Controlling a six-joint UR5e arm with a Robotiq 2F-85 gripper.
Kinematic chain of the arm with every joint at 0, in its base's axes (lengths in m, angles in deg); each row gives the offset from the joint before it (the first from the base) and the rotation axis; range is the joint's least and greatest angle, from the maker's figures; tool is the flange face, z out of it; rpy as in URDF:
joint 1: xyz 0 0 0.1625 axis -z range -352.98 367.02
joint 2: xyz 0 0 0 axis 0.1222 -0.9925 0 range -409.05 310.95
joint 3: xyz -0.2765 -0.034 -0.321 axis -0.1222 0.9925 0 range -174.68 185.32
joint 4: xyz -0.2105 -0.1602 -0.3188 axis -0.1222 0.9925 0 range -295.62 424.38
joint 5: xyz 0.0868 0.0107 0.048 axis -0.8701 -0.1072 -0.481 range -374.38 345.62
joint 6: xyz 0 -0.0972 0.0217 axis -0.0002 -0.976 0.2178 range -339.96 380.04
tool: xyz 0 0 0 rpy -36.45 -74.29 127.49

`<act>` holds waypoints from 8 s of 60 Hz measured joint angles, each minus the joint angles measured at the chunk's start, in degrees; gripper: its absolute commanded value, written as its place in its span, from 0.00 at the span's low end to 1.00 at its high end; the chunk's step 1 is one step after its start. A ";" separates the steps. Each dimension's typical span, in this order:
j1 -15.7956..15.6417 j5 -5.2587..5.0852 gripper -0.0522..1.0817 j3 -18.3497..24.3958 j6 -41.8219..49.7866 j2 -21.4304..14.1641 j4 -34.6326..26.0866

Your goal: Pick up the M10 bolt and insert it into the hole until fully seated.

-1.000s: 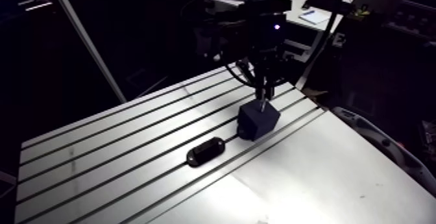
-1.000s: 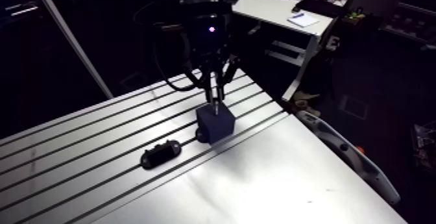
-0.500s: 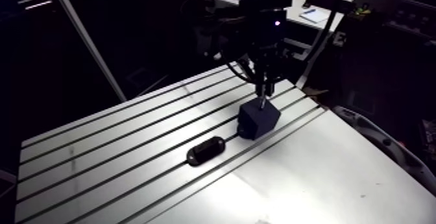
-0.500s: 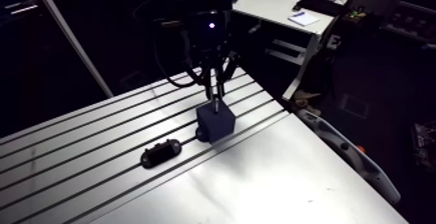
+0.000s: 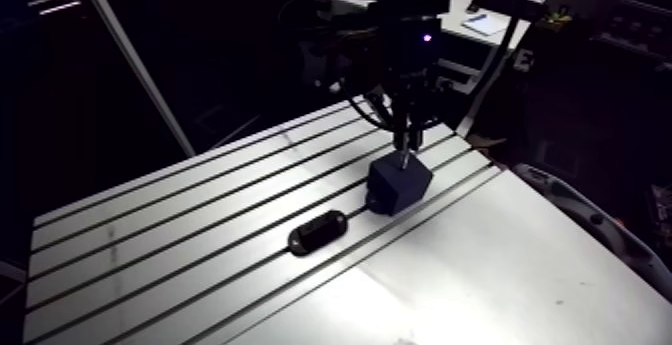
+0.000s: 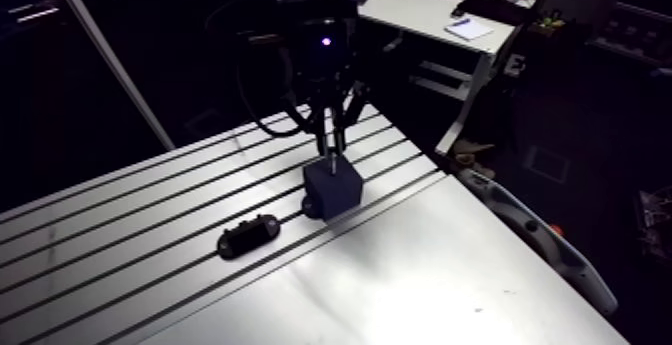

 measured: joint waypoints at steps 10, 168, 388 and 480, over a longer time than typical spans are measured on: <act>-0.02 0.03 1.00 -0.15 0.00 -0.18 0.01; 0.03 -0.01 1.00 -0.12 0.01 -0.25 -0.51; -0.05 0.25 1.00 -0.15 0.10 0.00 0.49; -0.06 0.23 1.00 -0.54 0.33 0.39 0.94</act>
